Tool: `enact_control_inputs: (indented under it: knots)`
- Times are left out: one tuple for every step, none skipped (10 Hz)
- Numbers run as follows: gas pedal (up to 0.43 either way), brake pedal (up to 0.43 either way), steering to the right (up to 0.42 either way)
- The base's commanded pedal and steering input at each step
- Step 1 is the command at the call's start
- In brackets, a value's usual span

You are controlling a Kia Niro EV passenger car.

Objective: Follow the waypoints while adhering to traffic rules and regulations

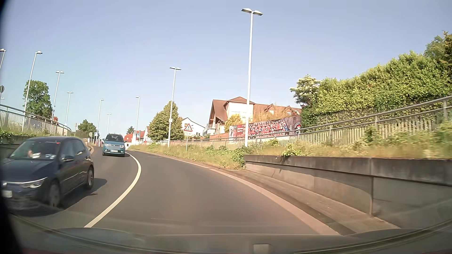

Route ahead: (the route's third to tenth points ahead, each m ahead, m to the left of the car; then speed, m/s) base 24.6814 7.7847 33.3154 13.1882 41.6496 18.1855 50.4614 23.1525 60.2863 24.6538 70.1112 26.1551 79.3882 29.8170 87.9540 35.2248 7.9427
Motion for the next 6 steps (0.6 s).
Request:
enact_control_inputs:
  knots:
    - [0.13, 0.012, -0.125]
    - [0.13, 0.012, -0.12]
    - [0.13, 0.012, -0.116]
    - [0.13, 0.012, -0.114]
    - [0.13, 0.012, -0.112]
    - [0.13, 0.012, -0.11]
